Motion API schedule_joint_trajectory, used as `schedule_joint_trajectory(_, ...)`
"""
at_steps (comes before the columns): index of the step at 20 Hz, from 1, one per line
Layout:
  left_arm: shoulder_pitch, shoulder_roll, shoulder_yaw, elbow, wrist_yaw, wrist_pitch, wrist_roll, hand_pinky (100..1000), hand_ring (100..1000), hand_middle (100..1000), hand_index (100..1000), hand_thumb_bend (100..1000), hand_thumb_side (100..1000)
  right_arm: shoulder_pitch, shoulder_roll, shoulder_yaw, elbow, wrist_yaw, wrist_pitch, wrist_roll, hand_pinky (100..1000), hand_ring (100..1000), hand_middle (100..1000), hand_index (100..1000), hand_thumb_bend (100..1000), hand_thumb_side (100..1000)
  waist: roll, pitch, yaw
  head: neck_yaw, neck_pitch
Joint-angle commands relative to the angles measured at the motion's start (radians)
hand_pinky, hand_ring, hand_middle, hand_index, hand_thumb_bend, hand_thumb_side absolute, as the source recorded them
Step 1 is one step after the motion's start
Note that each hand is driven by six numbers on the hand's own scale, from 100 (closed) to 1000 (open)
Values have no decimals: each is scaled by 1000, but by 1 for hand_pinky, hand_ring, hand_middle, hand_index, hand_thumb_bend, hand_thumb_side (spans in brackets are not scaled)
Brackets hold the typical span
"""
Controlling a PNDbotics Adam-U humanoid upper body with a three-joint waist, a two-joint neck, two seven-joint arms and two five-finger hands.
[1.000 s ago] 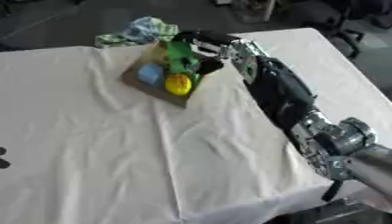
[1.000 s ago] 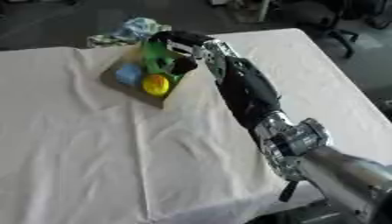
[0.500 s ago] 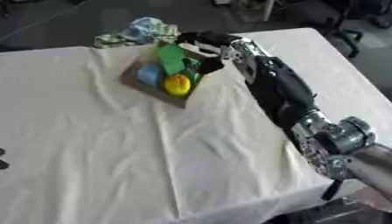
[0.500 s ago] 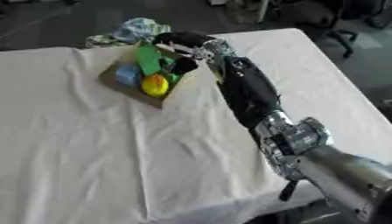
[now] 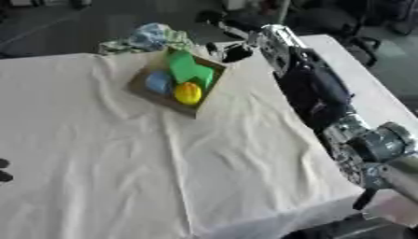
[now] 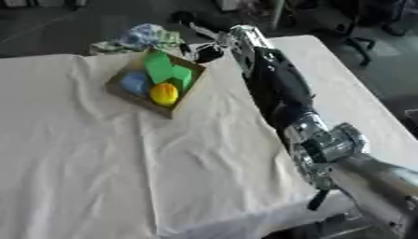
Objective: Pick up objects on the table and place them in the box.
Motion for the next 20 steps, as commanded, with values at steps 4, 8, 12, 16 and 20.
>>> schedule_joint_trajectory(4, 21, 9, 32, -14, 13, -9, 55, 689, 588, 611, 832, 100, 898, 207, -117, 10, -350, -472, -3, -87, 839, 877, 902, 1000, 100, 133, -7, -48, -44, 84, -4)
schedule_joint_trajectory(8, 38, 0, 39, -21, 42, -21, 103, 690, 597, 621, 831, 100, 876, 427, -64, -23, -587, -754, 70, -55, 811, 850, 862, 1000, 100, 481, -3, -62, -74, 134, -4)
schedule_joint_trajectory(12, 61, -8, 46, -31, 69, -42, 142, 691, 607, 631, 830, 100, 854, 617, 68, -68, -770, -900, 140, -14, 764, 807, 812, 1000, 100, 526, 5, -70, -98, 185, -4)
schedule_joint_trajectory(16, 76, -21, 48, -44, 83, -64, 167, 691, 612, 636, 827, 100, 844, 752, 169, -77, -874, -952, 201, 37, 730, 776, 778, 1000, 100, 523, 8, -69, -115, 250, -4)
schedule_joint_trajectory(20, 89, -29, 50, -47, 93, -73, 190, 689, 610, 629, 816, 100, 855, 834, 241, -83, -915, -977, 240, 58, 706, 753, 753, 1000, 100, 501, 9, -58, -129, 325, -4)
